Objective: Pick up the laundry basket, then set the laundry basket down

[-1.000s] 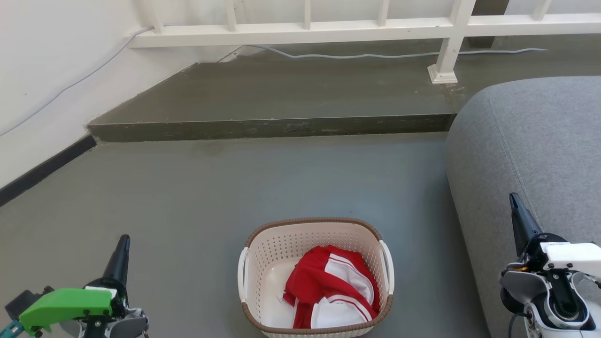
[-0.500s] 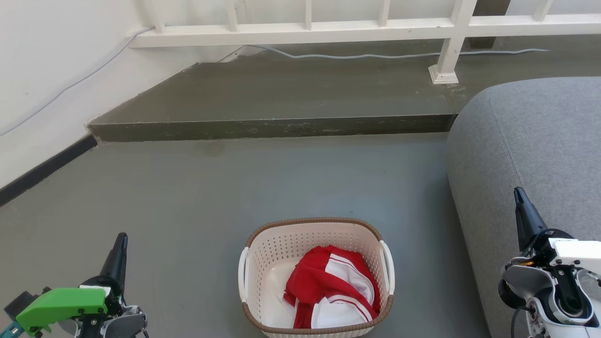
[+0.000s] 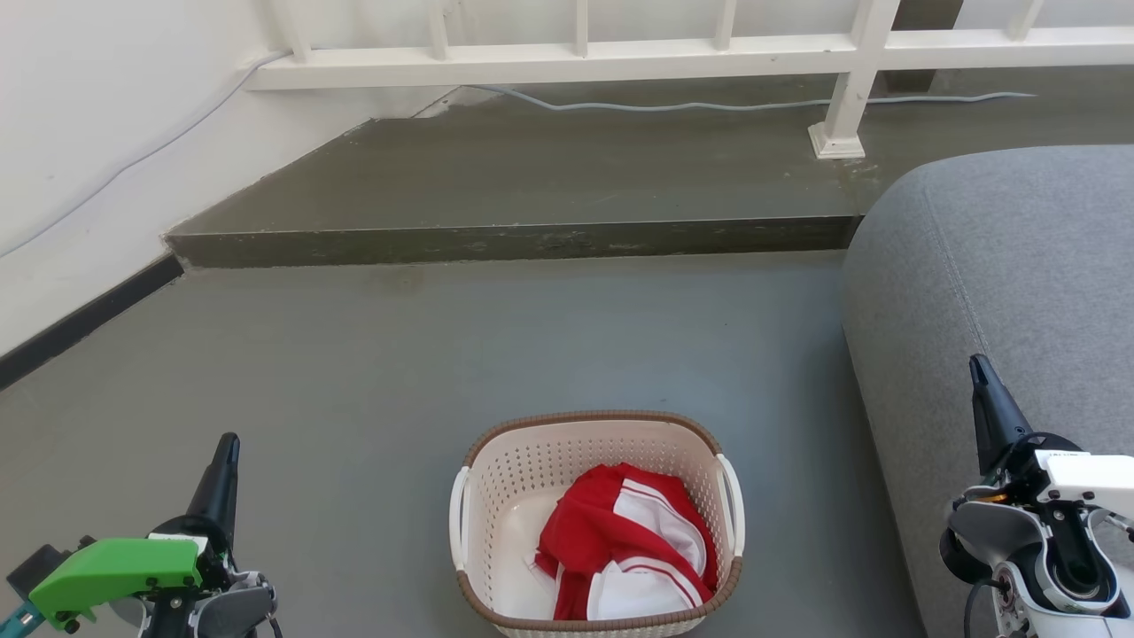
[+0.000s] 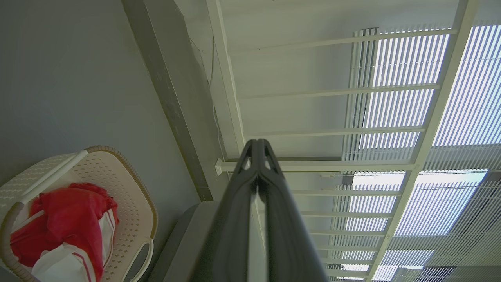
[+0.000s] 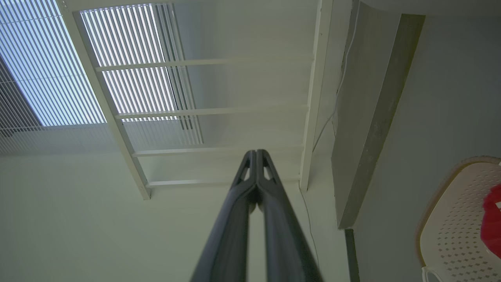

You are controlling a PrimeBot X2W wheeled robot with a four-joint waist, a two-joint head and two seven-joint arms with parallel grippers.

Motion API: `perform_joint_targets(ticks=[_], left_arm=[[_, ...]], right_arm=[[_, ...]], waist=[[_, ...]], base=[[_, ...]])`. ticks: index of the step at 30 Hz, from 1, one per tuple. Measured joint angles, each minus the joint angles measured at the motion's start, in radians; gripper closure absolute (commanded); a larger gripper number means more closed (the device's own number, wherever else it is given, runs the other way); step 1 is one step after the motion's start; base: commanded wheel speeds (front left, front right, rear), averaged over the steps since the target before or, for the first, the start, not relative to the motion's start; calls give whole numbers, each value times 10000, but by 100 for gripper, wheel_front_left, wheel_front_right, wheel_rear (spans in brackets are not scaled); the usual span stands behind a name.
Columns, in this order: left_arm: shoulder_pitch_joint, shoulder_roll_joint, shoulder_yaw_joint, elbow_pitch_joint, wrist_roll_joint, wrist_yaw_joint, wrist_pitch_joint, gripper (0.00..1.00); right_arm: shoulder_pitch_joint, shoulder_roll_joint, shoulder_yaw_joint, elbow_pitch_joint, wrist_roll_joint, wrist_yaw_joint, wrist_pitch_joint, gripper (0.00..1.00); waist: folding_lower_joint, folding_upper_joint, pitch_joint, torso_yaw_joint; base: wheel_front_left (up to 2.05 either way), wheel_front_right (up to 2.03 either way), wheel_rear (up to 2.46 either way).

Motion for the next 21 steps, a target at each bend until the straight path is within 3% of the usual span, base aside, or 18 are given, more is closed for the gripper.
perform_joint_targets(ticks=[21], left_arm=[[-8,-6,52,86,0,-8,65,100]], right_arm=[[0,2,-8,42,0,2,0,100]], waist=[[0,0,-3,1]], base=[[0,0,0]])
